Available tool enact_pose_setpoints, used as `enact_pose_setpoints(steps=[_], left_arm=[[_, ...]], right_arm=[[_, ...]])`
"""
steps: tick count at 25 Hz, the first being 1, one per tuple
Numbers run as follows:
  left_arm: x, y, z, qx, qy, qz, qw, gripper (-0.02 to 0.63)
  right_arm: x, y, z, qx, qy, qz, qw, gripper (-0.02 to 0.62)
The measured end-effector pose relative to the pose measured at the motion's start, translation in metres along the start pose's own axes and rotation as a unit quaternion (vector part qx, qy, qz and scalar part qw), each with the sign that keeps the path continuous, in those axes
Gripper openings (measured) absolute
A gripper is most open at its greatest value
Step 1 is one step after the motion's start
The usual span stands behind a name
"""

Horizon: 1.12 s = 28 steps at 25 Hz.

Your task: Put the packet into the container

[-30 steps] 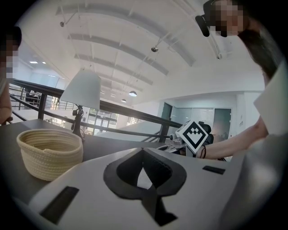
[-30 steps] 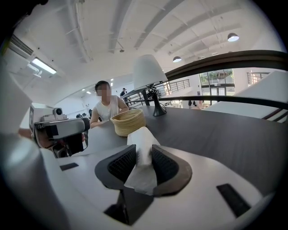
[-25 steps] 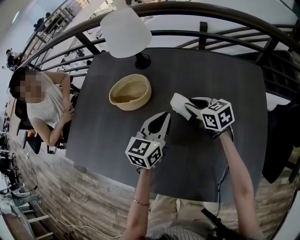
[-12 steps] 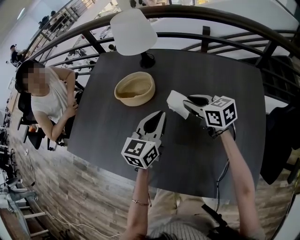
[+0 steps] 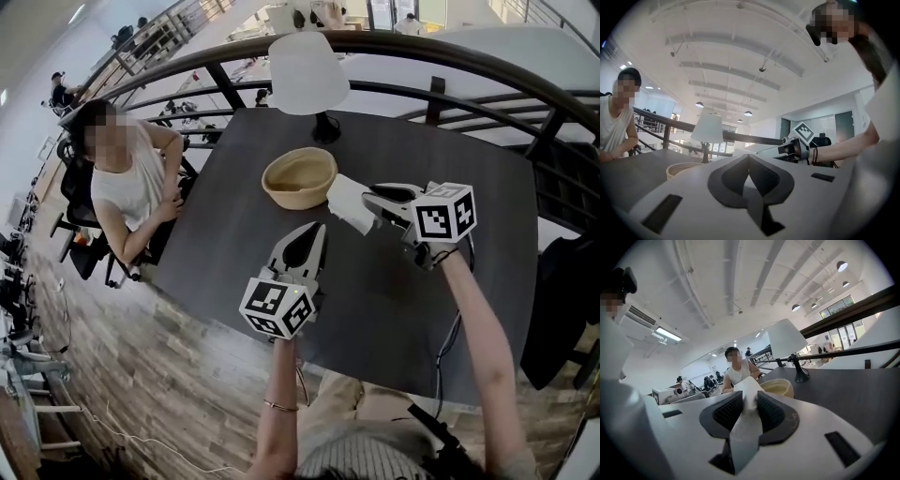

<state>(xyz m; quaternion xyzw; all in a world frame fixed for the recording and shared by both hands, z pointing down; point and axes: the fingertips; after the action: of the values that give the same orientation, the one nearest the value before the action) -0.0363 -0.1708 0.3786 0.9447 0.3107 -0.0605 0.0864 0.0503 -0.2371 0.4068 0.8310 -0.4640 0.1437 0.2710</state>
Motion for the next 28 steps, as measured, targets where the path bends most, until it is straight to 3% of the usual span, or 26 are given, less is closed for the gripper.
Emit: enact_pose_setpoints(steps=[8,20,28], left_arm=[[-0.041,-0.014,0.021,0.013,0.006,0.024,0.9996,0.008],[-0.115,0.01,0.022,-0.005,0.017,0.029,0.9994,0.008],[-0.147,0.022,0.013,-0.02,0.007,0.033,0.9992,0.008]], right_arm=[[-0.009,0.042,0.035,0.0,-0.002,0.027,1.0,0.107],[0.029,0.124,0.059,-0.031,-0.011,0.03,0.999,0.107],[0.049,0.18,0.05,-0.099,-0.026,0.043,0.994,0.107]])
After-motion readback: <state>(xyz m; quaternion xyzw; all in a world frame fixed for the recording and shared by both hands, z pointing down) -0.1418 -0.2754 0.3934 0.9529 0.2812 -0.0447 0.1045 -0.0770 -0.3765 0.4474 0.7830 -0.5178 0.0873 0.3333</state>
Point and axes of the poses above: the fingertips, and each gripper's own axes: y forward along the fingers, x to its right, z out of its top, and after that the axes turned 3 degrees about -x, right-handed
